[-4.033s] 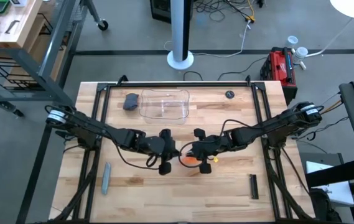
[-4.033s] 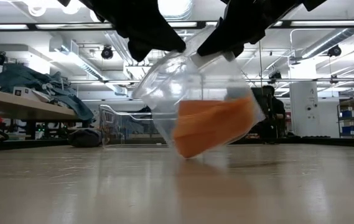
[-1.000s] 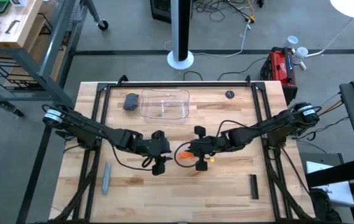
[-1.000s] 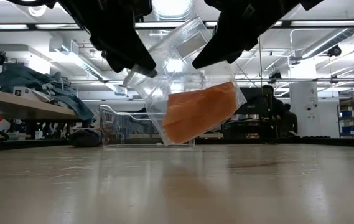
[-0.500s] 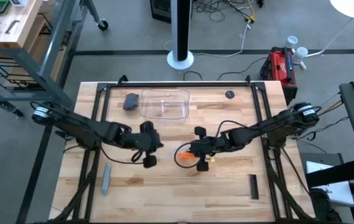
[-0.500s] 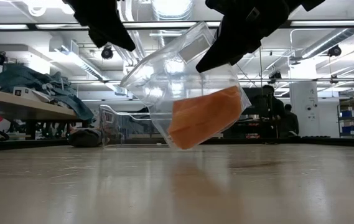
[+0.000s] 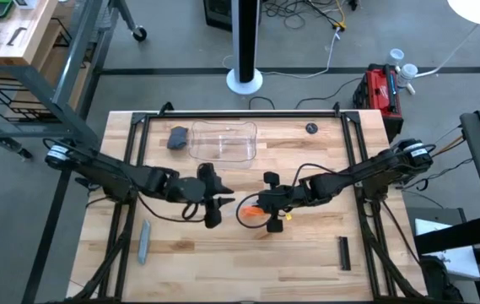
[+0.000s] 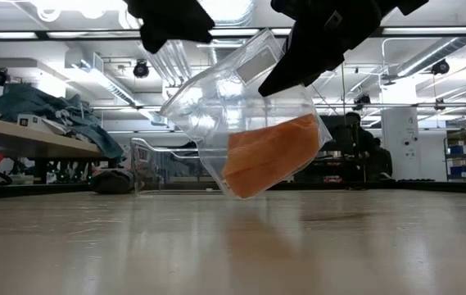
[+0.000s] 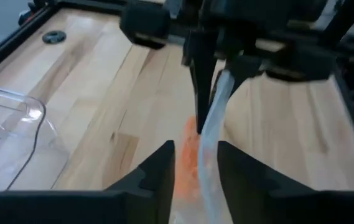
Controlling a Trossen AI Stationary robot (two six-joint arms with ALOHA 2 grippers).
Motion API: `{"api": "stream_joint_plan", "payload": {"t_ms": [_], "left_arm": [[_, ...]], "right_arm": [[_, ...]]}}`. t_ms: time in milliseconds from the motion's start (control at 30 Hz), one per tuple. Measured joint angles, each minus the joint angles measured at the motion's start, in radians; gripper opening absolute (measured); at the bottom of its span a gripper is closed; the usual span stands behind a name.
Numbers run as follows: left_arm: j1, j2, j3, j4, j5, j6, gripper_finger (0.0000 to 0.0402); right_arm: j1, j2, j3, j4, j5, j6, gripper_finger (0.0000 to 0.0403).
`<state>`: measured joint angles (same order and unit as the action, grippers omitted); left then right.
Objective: Roll bandage
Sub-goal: Put the zip bag into the transparent bin
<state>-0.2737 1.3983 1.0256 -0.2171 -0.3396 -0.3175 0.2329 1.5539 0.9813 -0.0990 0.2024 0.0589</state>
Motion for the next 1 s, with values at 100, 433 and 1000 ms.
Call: {"api": "stream_joint_plan", "payload": {"t_ms": [100, 433, 1000], "left_arm": [[0.000, 0.048, 0.000, 0.016, 0.008, 0.010, 0.0135], [0.005, 0.127, 0.000, 0.095, 0.009, 0.107, 0.0102], [0.000, 0.113, 0.040, 0.061, -0.018, 0.174, 0.0005]], "right_arm": [[0.000, 0.000, 0.000, 0.001, 0.000, 0.000, 0.0000], [0.000, 0.000, 0.000, 0.007, 0.000, 0.005, 0.0000], [-0.001, -0.047, -0.002, -0.046, -0.021, 0.098, 0.0132]]}}
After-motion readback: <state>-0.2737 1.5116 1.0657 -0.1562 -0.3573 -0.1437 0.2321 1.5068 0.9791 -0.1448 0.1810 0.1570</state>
